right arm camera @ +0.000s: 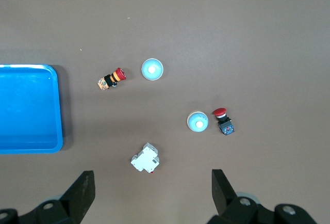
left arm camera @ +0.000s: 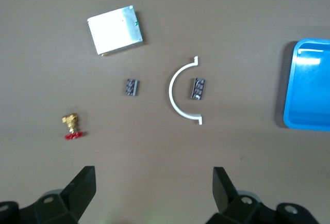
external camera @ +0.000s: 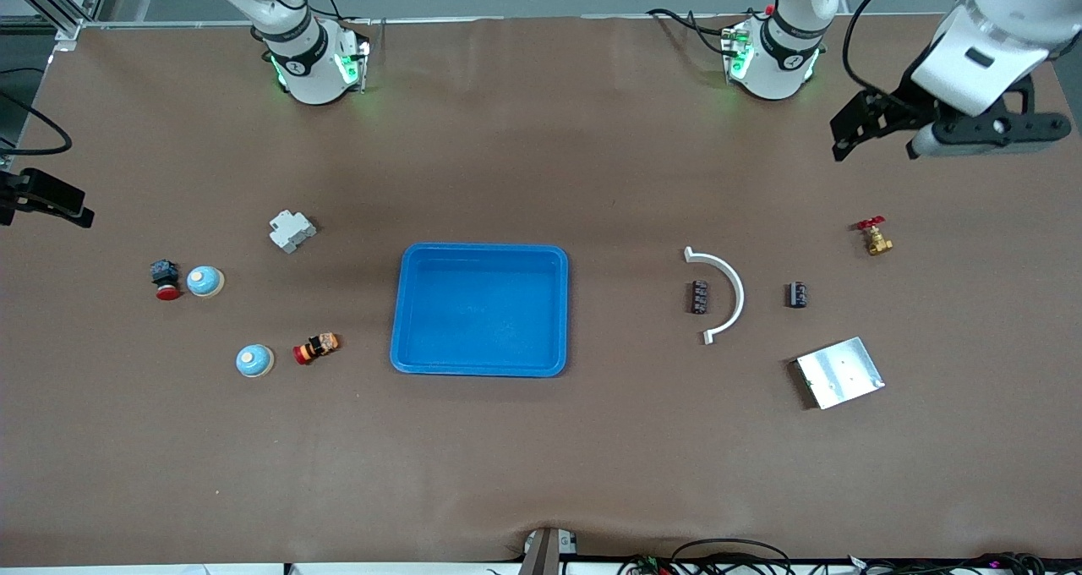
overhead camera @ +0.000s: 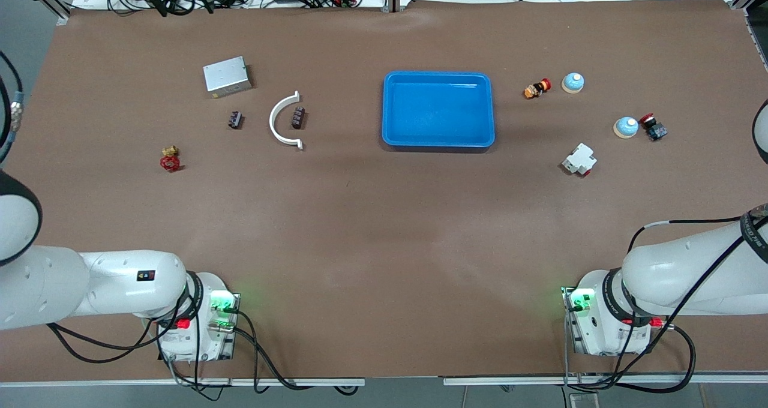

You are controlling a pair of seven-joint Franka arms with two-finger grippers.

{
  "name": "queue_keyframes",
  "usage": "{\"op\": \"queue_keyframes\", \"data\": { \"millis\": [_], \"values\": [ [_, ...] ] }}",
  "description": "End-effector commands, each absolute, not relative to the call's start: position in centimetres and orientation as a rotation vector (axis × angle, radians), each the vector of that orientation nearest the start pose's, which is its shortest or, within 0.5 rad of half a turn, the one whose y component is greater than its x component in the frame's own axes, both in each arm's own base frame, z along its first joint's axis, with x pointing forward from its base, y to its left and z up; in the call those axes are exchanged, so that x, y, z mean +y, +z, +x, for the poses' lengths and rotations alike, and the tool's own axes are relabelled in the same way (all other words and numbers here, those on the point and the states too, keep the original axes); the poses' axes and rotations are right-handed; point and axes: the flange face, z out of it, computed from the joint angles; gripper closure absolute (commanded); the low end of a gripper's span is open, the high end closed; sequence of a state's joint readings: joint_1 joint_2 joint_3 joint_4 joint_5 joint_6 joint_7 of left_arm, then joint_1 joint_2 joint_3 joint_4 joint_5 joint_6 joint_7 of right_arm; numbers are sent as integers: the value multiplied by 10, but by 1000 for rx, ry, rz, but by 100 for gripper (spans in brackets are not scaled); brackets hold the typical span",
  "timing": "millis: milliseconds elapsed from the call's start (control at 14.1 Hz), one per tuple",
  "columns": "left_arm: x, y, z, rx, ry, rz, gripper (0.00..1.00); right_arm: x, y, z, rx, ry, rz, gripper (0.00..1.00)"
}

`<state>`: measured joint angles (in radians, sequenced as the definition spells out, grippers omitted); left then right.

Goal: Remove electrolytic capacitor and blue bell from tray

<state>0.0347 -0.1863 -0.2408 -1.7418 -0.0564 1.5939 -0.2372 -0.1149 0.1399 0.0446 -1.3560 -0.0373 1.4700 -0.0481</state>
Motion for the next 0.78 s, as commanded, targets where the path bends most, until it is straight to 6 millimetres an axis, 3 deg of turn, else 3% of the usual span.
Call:
{"op": "queue_keyframes", "data": {
  "millis": [0, 141, 212, 424, 707],
  "values": [
    [-121, 644, 472, -14, -21, -3142, 0, -50, 643, 581, 20, 42, -3175, 0],
    [-123, 638, 482, -12, 4, -3154, 0, -49, 643, 581, 15, 37, -3173, 0],
    [-118, 650, 490, -23, -34, -3162, 0, -48, 643, 581, 15, 37, -3175, 0],
    [-106, 655, 517, -7, 15, -3178, 0, -51, 643, 581, 21, 37, -3171, 0],
    [-105, 656, 528, -3, 30, -3182, 0, -51, 643, 581, 23, 39, -3168, 0]
  ]
}}
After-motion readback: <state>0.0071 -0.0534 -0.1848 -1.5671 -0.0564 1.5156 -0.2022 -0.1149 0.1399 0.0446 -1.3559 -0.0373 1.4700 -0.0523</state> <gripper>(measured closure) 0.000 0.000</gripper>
